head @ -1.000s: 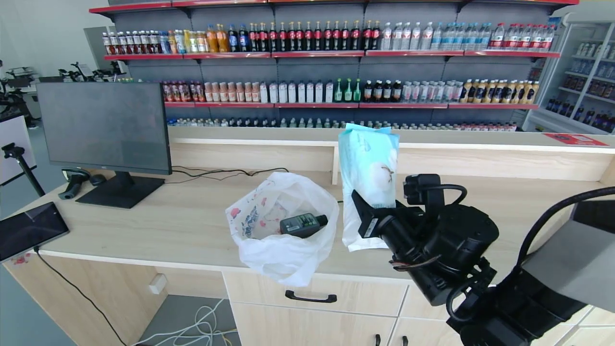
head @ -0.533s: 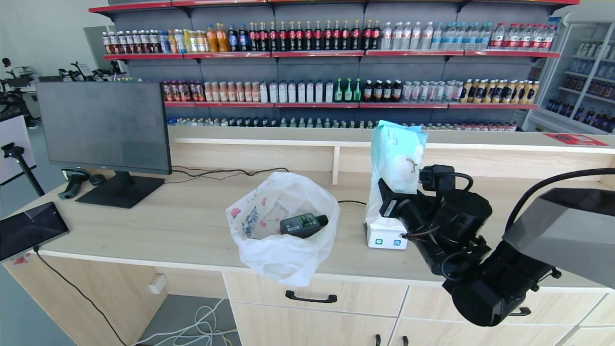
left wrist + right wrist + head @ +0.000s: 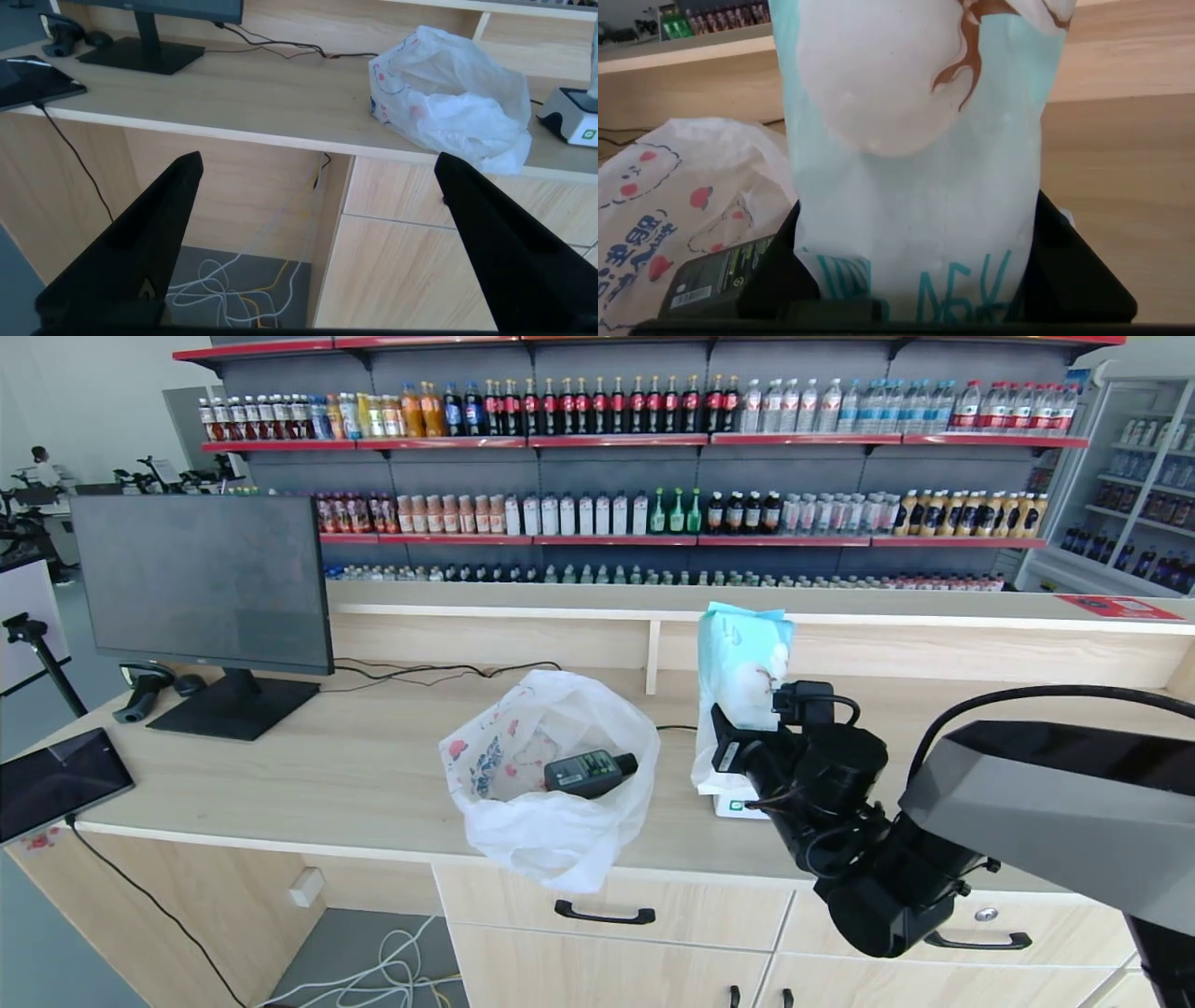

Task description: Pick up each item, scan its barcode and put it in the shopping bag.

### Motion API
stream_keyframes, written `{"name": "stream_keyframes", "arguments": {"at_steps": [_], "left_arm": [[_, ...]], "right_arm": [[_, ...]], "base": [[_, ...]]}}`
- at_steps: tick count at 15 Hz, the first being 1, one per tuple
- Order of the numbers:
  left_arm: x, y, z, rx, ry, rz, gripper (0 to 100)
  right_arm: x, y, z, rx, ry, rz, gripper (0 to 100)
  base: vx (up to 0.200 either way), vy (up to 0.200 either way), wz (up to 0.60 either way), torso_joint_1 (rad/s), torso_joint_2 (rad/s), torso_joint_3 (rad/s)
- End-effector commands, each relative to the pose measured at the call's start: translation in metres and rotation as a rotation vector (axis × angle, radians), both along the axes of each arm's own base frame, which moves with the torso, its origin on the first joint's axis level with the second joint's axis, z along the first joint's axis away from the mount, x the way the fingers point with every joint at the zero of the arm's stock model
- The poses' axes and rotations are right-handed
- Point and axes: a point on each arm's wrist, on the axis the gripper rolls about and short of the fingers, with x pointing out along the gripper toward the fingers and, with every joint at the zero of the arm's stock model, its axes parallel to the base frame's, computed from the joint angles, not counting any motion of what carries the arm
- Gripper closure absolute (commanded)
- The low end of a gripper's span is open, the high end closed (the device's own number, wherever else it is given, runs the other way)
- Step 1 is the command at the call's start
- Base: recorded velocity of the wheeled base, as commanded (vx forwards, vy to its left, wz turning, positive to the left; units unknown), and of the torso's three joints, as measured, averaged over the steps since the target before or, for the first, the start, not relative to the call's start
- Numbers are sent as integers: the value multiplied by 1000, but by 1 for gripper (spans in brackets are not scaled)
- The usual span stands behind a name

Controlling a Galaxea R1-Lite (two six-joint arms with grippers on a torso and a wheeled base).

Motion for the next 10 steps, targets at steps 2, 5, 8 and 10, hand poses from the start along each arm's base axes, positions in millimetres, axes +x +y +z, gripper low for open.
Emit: {"name": "stream_keyframes", "arguments": {"at_steps": [2, 5, 8, 10], "left_arm": [[0, 0, 0, 0, -1, 2, 0], [0, 0, 0, 1, -2, 2, 0], [0, 0, 0, 1, -2, 2, 0], [0, 0, 0, 3, -2, 2, 0]], "right_arm": [[13, -6, -21, -11, 28, -25, 100], [24, -22, -27, -12, 32, -50, 100], [29, -35, -27, -4, 32, -83, 100], [30, -35, -25, -2, 25, -84, 100]], "base": [[0, 0, 0, 0, 0, 0], [0, 0, 0, 0, 0, 0], [0, 0, 0, 0, 0, 0], [0, 0, 0, 0, 0, 0]]}}
